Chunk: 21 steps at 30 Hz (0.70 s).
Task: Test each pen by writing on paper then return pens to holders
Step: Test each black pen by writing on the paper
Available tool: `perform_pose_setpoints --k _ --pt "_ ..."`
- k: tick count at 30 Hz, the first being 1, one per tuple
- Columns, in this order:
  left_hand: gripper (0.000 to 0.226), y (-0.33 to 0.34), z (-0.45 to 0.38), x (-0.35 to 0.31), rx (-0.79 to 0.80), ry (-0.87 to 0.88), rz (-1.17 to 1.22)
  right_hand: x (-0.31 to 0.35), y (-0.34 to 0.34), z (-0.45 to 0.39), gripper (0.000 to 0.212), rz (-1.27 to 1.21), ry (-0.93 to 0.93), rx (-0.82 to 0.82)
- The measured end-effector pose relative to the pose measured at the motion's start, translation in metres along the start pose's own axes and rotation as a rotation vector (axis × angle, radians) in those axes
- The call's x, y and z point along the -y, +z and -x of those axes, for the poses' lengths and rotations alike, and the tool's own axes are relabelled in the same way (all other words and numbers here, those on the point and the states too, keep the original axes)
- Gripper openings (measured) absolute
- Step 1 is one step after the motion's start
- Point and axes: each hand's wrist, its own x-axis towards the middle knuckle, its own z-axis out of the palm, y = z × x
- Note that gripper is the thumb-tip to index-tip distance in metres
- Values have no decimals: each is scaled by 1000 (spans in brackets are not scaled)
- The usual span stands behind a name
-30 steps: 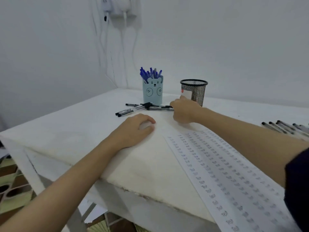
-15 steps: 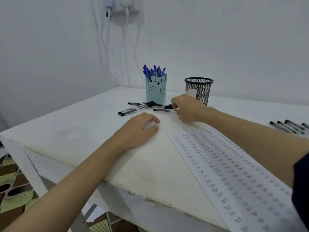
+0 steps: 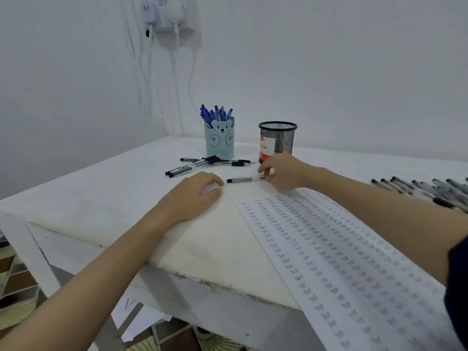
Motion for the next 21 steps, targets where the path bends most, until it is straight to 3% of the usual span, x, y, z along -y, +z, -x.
perform_pose_setpoints --k 3,9,11,13,16,18,21 --pt "23 -1 1 -1 8 -14 -8 3 9 0 23 22 12 -130" --pt "22 -2 1 0 11 -16 -13 -1 -16 12 15 -77 106 -157" --pt "21 -3 1 -1 -6 -10 -25 -10 -30 19 23 -253 186 -175" --pt "20 -3 2 -6 -17 -3 -15 -17 -44 34 28 -586 270 -155" --pt "24 0 4 -30 29 42 21 -25 -61 68 11 -915 416 -109" --pt "28 5 6 -52 83 80 52 -31 -67 89 48 -1046 501 -23" --pt "34 19 8 -87 183 140 68 -44 -69 114 72 -1326 549 30"
